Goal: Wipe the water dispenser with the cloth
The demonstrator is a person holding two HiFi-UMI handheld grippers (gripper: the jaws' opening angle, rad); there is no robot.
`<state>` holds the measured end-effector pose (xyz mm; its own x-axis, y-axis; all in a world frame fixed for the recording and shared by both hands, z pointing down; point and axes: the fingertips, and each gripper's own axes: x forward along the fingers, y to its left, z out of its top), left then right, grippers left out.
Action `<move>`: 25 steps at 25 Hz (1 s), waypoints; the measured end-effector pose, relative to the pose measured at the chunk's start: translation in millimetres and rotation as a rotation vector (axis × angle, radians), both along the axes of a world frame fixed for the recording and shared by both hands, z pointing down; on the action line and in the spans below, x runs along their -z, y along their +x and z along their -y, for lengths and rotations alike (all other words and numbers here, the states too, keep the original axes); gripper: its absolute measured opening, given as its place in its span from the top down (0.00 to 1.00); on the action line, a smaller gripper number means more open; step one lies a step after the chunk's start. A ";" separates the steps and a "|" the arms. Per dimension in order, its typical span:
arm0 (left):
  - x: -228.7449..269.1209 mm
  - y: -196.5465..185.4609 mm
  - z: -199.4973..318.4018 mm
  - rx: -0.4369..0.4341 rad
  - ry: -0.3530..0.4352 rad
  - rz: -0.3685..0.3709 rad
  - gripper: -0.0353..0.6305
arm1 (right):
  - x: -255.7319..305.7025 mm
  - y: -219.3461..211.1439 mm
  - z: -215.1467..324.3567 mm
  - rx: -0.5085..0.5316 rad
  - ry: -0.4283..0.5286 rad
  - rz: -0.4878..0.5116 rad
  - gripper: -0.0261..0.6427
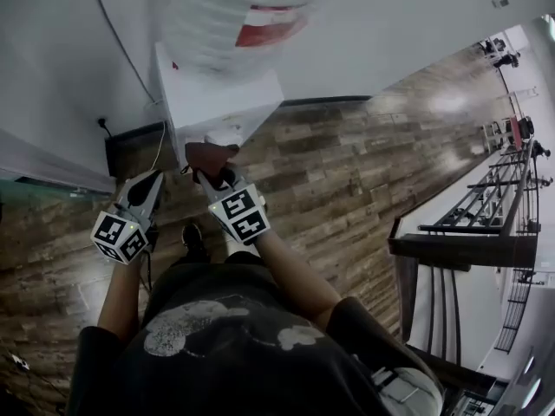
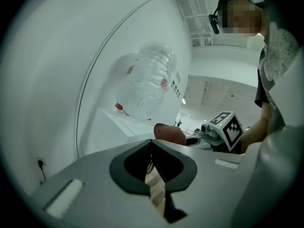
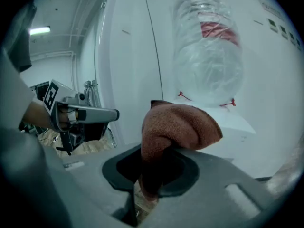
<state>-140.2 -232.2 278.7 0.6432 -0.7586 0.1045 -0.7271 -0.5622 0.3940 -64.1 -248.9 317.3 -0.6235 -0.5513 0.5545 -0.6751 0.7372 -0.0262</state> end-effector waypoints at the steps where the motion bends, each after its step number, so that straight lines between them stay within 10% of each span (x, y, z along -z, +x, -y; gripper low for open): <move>1: -4.2 -0.3 8.0 0.000 -0.005 0.005 0.93 | -1.0 -5.7 4.7 0.009 0.000 -0.005 0.87; 14: -19.3 -6.6 35.3 0.092 -0.068 0.021 0.93 | -52.8 -46.2 52.0 0.184 -0.026 -0.101 0.87; 25: -15.3 36.3 55.0 0.176 -0.090 0.015 0.93 | -41.0 44.7 95.2 0.100 -0.067 0.027 0.87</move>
